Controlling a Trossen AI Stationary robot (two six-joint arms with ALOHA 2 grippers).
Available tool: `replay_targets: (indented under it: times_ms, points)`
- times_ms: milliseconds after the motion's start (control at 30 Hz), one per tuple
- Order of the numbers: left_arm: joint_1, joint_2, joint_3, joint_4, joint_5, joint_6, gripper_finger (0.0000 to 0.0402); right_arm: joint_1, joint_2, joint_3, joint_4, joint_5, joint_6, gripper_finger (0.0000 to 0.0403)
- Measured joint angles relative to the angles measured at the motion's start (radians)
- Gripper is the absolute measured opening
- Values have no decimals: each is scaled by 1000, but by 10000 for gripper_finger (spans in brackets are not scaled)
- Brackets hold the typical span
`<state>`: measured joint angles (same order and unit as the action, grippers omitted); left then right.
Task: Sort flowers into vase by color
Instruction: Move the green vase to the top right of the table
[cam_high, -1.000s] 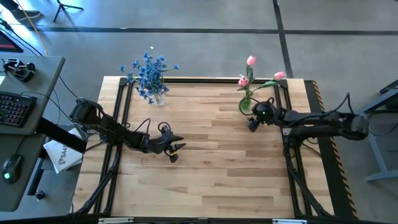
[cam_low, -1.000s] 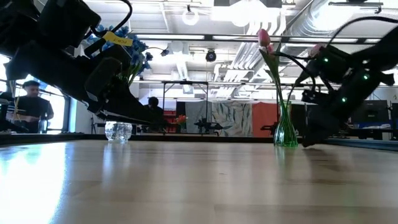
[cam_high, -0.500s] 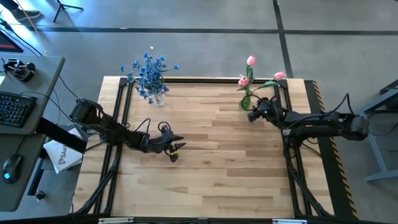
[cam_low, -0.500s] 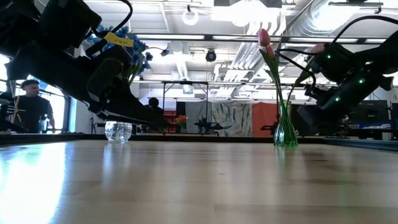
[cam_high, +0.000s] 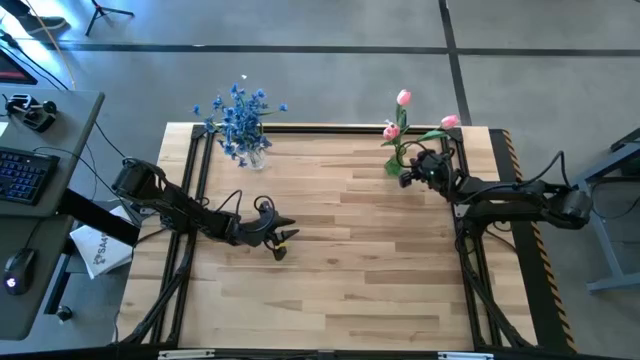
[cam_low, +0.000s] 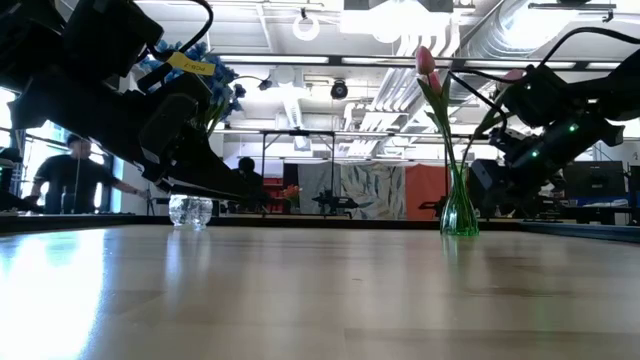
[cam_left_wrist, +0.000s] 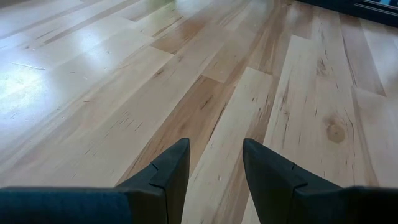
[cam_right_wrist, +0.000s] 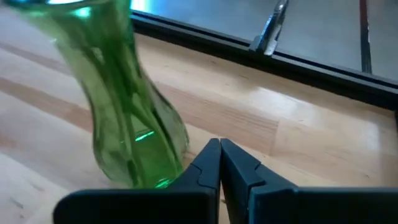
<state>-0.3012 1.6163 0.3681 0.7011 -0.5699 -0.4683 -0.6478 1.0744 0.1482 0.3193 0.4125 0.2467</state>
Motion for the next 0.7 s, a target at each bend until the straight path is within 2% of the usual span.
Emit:
replay_targets:
  times_ms: [267,700]
  points:
    - [0,0,0,0,0,1,135,-4,55,0,6,-6,42,1]
    - [0,0,0,0,0,1,135,-4,257,0,212,-96,61,0]
